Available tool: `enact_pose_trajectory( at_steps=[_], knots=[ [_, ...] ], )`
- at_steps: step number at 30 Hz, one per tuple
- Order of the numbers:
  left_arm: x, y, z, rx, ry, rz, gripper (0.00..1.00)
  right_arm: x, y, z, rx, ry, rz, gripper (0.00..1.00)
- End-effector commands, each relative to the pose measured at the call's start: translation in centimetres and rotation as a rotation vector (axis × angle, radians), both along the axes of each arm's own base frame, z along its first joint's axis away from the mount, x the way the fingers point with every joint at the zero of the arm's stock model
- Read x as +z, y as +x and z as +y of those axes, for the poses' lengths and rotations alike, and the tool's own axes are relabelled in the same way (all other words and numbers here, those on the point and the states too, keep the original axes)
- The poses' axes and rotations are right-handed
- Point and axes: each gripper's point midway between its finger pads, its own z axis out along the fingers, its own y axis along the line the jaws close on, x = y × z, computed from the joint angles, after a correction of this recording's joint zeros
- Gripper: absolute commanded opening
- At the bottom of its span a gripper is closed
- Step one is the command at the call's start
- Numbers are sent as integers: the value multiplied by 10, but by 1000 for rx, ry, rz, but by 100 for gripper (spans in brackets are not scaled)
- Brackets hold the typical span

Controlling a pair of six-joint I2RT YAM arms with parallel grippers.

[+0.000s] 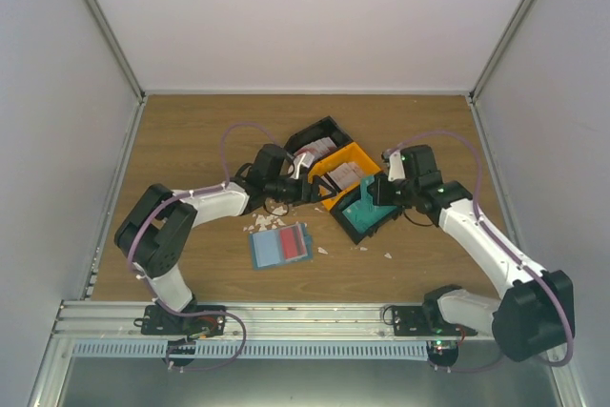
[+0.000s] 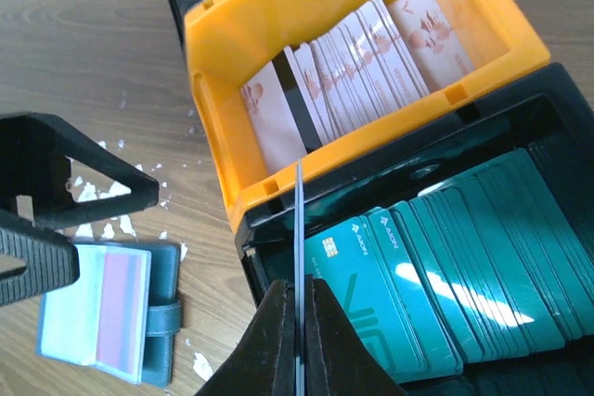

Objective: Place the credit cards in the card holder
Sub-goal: Pick up the credit card from the storage box.

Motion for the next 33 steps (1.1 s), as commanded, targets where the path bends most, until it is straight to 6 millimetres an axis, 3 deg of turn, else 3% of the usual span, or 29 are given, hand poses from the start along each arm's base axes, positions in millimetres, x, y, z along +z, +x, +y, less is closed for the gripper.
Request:
enact_pose_trajectory(
  at_steps=[1, 7, 10, 12, 20, 28, 33],
  knots=[
    [36, -9, -12, -58, -78, -126, 81, 22, 3, -1, -14, 117, -79, 1],
    [60, -8, -10, -20, -126, -202, 88, 43, 2, -8, 11, 249, -149, 1],
    [77, -13, -13, -30, -153, -261, 99, 57, 1, -10, 39, 335, -193, 0],
    [86, -15, -15, -39, -167, -287, 99, 66, 1, -11, 59, 386, -214, 0],
    [86, -24, -36, -99, -210, -219, 99, 76, -5, -4, 98, 587, -194, 1],
    [71, -35, -67, -188, -244, -78, 84, 66, -11, 5, 121, 692, -118, 1],
    [62, -32, -75, -187, -240, -34, 67, 60, -14, 7, 126, 710, -78, 1]
  ],
)
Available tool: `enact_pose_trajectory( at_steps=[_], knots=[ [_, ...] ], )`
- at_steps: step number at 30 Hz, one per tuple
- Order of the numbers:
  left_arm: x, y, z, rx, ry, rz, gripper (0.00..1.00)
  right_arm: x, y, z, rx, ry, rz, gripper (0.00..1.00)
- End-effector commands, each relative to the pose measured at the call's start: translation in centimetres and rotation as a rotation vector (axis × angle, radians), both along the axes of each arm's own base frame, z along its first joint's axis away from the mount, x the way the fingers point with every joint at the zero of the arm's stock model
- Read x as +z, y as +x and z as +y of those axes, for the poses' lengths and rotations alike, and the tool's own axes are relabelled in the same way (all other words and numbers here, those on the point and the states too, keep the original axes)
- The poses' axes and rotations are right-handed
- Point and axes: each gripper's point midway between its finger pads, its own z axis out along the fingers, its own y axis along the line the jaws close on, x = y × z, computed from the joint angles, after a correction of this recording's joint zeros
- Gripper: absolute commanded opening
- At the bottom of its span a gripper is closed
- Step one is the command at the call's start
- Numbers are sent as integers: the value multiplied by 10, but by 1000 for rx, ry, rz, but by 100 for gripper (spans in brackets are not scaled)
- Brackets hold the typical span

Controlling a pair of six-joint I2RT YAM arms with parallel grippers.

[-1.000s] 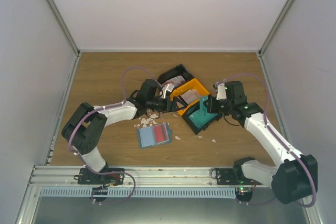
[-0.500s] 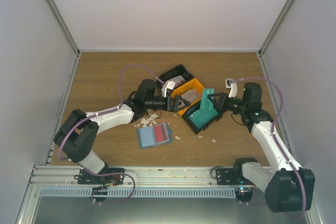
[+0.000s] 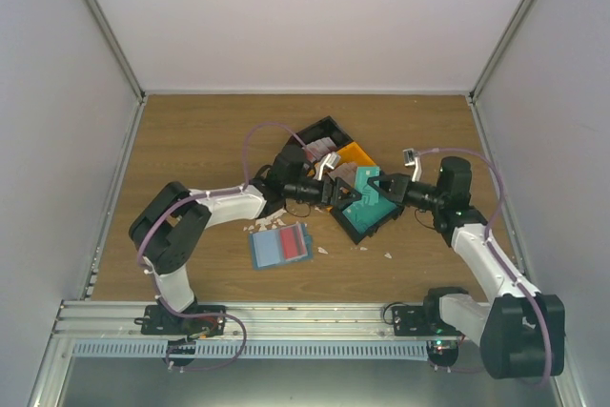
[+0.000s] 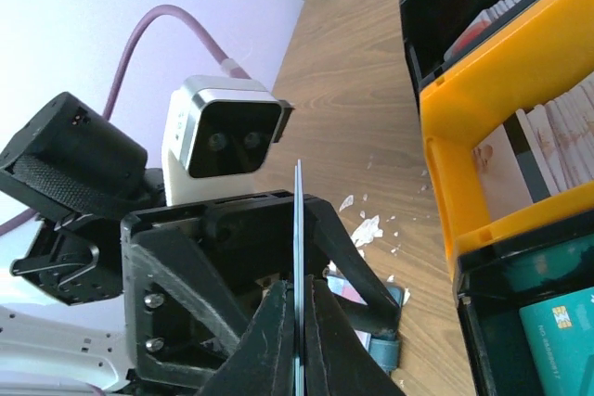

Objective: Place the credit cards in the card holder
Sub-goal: Pick up the credit card from the storage box.

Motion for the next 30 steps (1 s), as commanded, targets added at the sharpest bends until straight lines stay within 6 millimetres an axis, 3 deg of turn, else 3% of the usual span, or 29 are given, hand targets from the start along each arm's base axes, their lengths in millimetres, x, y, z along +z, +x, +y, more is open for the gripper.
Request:
enact_pose_trajectory(
  at_steps=[1, 11, 15, 26, 30],
  knots=[
    [16, 2, -14, -31, -62, -9, 63, 3, -3, 4, 40, 43, 5, 1],
    [18, -3, -14, -62, -92, 7, 18, -2, 1, 2, 51, 31, 25, 1],
    [16, -3, -12, -63, -95, 20, 0, -3, 4, -2, 39, 34, 28, 7],
    [10, 10, -15, -57, -89, 76, 0, -14, 10, -18, -10, 60, 62, 20],
    [4, 14, -17, -60, -85, 99, 0, -19, 11, -21, -18, 73, 77, 21]
  ],
)
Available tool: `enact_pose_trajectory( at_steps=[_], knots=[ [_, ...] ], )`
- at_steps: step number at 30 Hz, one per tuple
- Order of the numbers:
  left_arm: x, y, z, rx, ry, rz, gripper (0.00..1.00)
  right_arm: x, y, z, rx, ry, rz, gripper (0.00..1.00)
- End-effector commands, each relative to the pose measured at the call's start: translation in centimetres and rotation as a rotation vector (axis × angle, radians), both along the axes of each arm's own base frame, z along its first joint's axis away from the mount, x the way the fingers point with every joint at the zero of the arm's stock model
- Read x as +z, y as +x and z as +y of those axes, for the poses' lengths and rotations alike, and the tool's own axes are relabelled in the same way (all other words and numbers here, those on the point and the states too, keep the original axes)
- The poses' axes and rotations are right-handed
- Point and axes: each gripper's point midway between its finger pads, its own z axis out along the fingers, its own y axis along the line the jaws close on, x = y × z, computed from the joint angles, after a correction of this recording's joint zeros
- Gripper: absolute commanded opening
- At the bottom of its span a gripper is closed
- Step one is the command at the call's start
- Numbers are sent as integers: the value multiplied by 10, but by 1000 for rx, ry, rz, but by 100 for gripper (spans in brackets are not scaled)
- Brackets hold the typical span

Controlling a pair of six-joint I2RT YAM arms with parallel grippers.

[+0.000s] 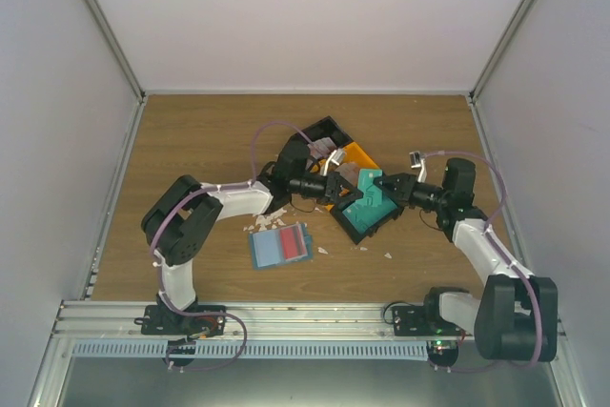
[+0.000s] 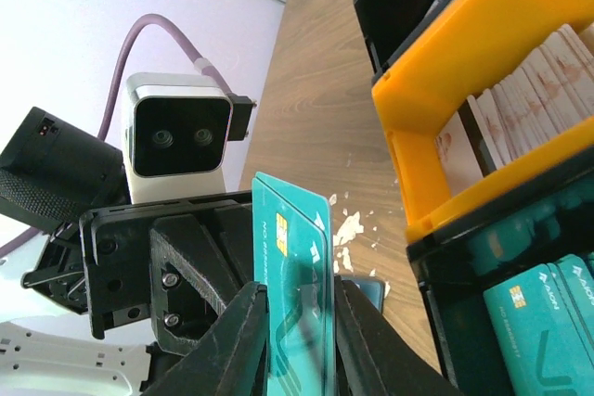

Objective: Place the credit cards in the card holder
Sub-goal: Pick up the credit card from the storage box.

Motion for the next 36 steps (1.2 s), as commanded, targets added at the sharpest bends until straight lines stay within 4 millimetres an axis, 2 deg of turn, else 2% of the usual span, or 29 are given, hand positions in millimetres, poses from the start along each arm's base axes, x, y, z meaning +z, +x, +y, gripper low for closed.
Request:
enact_pose_trajectory(
  at_steps=[1, 5, 8, 12, 17, 22, 31, 36],
  knots=[
    [-6, 10, -2, 3, 2, 28, 0, -2, 0, -4, 0, 24, -5, 21],
    [-10, 12, -1, 0, -1, 52, 0, -9, 1, -7, -14, 26, 12, 19],
    [-10, 14, 2, 0, -12, 70, 0, -11, 0, -8, -16, 29, 14, 14],
    [-1, 11, 5, -25, -56, 107, 0, -6, -3, -6, -1, 42, -3, 9],
    [26, 3, 7, -68, -145, 115, 0, 1, -7, -5, 10, 56, -14, 14],
    [45, 1, 9, -79, -179, 96, 0, 3, -10, -5, 3, 62, -10, 15],
    [52, 1, 11, -79, -196, 64, 0, 11, -14, -5, -5, 62, -25, 15],
    [57, 1, 13, -80, -206, 34, 0, 9, -17, -5, -11, 53, -22, 18]
  ],
)
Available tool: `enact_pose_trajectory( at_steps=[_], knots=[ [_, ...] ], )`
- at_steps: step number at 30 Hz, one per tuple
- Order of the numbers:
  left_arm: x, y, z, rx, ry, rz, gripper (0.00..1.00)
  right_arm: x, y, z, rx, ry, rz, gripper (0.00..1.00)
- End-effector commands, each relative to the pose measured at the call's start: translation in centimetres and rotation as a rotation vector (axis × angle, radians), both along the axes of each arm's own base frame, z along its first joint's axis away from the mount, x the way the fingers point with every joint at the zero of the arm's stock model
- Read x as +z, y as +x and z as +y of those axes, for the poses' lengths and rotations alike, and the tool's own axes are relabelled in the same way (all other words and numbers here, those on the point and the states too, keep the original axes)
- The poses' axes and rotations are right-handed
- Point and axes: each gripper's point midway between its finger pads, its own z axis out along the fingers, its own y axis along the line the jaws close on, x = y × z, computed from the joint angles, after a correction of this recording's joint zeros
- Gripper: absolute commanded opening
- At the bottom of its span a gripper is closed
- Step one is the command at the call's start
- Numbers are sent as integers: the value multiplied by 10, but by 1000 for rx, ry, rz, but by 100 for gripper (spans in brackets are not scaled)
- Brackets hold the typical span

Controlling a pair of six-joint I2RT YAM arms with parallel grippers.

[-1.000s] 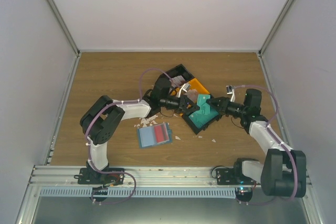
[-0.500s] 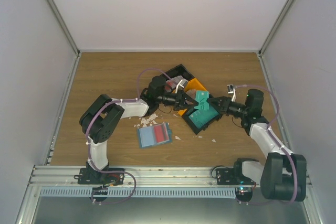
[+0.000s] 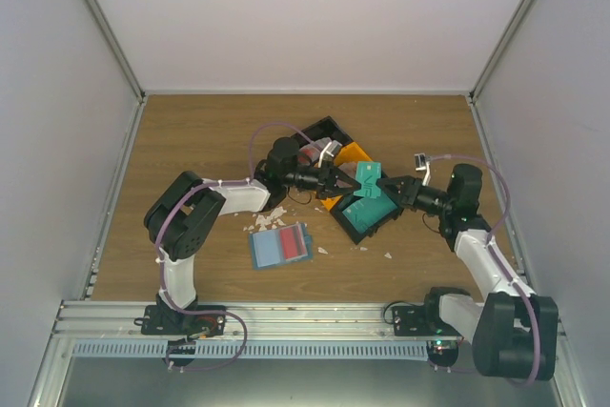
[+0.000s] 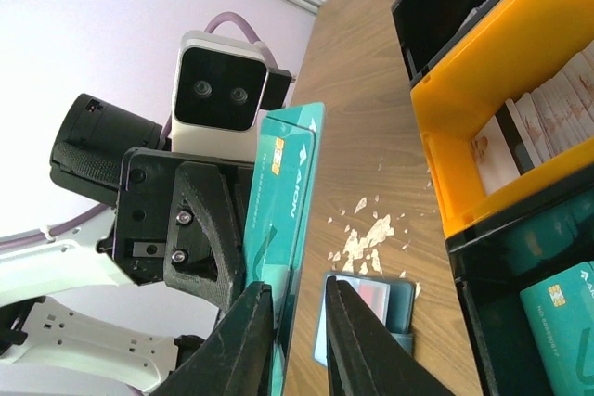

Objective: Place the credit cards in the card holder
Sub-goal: Pick up the credit card from the storage box.

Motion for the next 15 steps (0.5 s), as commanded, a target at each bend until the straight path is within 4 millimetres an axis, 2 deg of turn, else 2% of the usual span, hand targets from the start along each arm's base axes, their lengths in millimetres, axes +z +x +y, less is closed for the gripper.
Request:
enact_pose_trajectory(
  at_steps=[1, 15],
  knots=[
    [31, -4, 5, -7, -78, -119, 0, -5, -5, -2, -7, -1, 16, 19],
    [35, -7, 10, -20, -89, -152, 0, -7, -9, -3, -19, -15, 13, 18]
  ],
)
